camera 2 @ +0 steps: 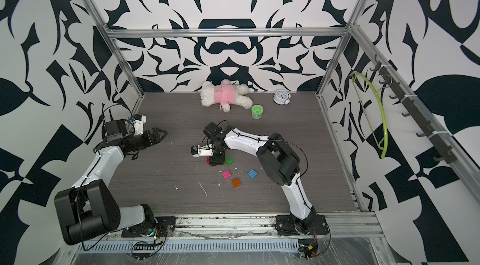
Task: Assemble the letter y with lego
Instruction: Pick up the lego brick from the center of the board.
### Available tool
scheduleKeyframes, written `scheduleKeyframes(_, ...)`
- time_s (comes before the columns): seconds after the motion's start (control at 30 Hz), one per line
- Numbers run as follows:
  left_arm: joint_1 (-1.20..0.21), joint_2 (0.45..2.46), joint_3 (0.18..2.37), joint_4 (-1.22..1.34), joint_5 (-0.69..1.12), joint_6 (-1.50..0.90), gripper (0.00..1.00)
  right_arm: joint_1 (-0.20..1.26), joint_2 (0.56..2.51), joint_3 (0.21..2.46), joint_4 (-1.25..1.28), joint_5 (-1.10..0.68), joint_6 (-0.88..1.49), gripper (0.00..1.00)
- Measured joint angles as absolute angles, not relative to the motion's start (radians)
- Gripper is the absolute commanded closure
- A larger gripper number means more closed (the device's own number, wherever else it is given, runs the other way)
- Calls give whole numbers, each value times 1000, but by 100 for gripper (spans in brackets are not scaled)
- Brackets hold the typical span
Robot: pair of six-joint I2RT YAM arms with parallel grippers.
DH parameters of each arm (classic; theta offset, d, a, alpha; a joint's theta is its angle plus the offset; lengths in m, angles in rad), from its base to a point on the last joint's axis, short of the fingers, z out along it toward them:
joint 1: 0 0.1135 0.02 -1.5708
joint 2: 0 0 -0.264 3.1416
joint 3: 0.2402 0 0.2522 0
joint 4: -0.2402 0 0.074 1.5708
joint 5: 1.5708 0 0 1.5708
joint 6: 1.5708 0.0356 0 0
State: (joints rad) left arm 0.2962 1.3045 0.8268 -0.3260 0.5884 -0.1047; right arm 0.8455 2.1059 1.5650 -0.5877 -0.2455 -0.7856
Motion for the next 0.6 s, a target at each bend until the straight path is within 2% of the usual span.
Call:
scheduleKeyframes(0.23,302,1304,826,-326,589,-105,8,837,2158,1620,-577,-271,-798,43)
scheduleKeyframes(0.37,304,1304,826,-325,589,-105,7,836,2169,1625,-572,-285,-803,51)
scheduleKeyframes(0.5,306,1304,826,-322,589,-105,8,832,2175,1628,-572,-297,-804,63)
scheduleKeyframes(0.6,308,1304,826,-318,589,-105,7,826,2175,1633,-570,-301,-810,64)
